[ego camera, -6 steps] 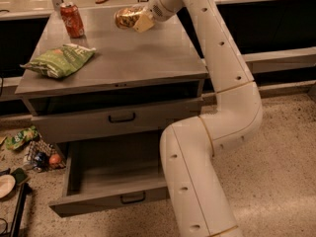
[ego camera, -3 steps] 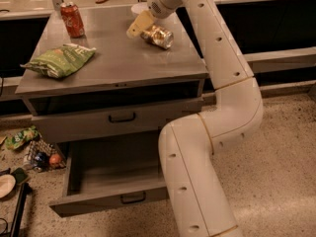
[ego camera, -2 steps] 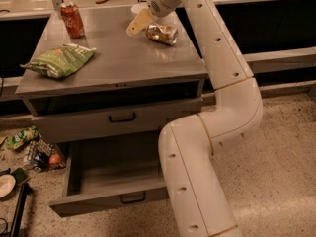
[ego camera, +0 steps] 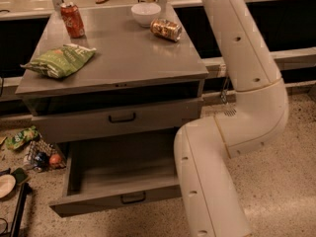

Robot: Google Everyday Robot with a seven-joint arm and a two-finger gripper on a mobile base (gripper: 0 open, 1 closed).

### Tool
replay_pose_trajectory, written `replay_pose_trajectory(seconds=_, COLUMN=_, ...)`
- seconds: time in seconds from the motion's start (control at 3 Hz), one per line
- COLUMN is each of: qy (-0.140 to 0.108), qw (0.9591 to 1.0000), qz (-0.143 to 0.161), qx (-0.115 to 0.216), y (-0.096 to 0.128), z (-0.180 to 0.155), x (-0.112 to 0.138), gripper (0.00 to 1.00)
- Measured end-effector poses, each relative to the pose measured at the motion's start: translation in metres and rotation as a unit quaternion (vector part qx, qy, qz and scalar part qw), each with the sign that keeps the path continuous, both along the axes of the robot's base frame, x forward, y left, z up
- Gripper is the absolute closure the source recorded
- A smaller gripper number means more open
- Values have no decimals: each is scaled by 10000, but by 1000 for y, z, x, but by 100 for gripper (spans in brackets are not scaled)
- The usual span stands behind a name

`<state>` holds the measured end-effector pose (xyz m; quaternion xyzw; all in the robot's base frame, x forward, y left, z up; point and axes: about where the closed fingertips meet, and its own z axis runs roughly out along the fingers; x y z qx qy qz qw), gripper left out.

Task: Place orange can into middle drawer

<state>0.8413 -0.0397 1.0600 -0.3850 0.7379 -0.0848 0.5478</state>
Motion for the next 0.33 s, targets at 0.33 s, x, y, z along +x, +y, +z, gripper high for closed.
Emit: replay_pose_trajectory(seconds=0.33, qy=-441, qw=9990, qz=74, qx=-52, y=9, z=32, x=-20, gripper=0)
